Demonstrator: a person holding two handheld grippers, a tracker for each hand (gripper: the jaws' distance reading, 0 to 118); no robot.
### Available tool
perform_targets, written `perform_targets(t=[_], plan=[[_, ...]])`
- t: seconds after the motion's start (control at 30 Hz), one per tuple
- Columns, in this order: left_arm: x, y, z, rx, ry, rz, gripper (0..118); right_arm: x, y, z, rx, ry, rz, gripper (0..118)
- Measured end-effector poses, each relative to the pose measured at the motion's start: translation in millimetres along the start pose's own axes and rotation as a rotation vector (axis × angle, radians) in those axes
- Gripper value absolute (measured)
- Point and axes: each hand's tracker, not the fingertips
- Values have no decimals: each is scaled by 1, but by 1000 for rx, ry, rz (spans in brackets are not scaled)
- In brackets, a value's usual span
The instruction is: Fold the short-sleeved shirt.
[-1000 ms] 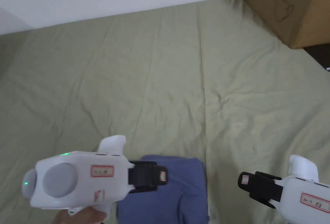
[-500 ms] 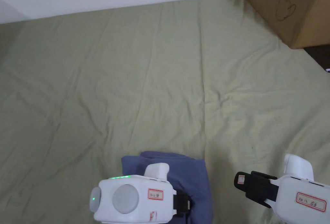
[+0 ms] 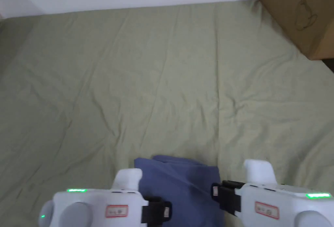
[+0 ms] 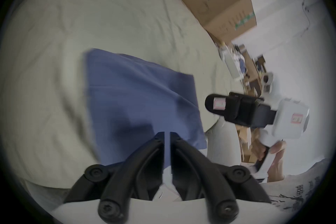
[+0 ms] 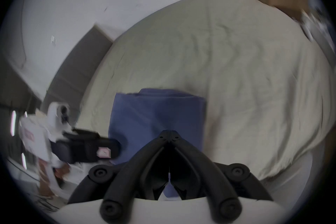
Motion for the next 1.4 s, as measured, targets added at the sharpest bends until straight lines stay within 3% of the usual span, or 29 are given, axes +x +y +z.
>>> perform_targets(t=[0.03, 0.13, 0.17, 0.2, 0.27, 0.47, 0.63, 0.7, 0.77, 0.87, 0.9, 0.93, 1.0, 1.1, 1.17, 1.23, 1.4], plan=[[-13, -1, 13, 31, -7, 35, 17, -11, 2, -10, -16, -9, 52, 0], [-53, -6, 37, 93, -37, 160, 79, -34, 5, -38, -66, -61, 162, 0], [-65, -8, 43, 108, -32, 203, 91, -38, 6, -48, -89, -96, 179, 0], [-76, -9, 45, 140, -31, 244, 96, -40, 6, -59, -111, -145, 199, 0], [-98, -11, 46, 196, -73, 297, 96, -39, 0, -78, -128, -224, 241, 0], [-135, 8, -5, 92, -259, 397, 96, -36, -1, -81, -138, -218, 220, 0], [-120, 30, -56, -42, -369, 278, 96, -28, 3, -80, -145, -185, 151, 0], [-109, 40, -65, -56, -346, 250, 96, -23, 5, -79, -145, -167, 118, 0], [-101, 44, -69, -85, -361, 210, 89, -21, 5, -78, -142, -157, 97, 0], [-91, 46, -71, -119, -206, 61, 70, -22, 6, -77, -139, -154, 74, 0], [-93, 48, -70, -127, -88, 9, 43, -24, 6, -75, -138, -159, 72, 0], [-105, 49, -70, -129, -179, 85, 31, -25, 7, -72, -122, -96, 44, 0], [-120, 47, -58, -129, -295, 199, 26, -34, 10, -66, -111, -131, 36, 0], [-126, 42, -29, -68, -227, 164, 25, -45, 14, -50, -31, -125, 44, 0], [-140, 42, 4, -55, -232, 159, 25, -48, 21, -40, 11, -56, -25, 0], [-160, 46, 43, -8, -113, 120, 25, -52, 26, -32, 65, -47, -56, 0], [-234, 71, 141, 9, 278, 122, 25, -60, 32, -31, 104, -117, 29, 0]])
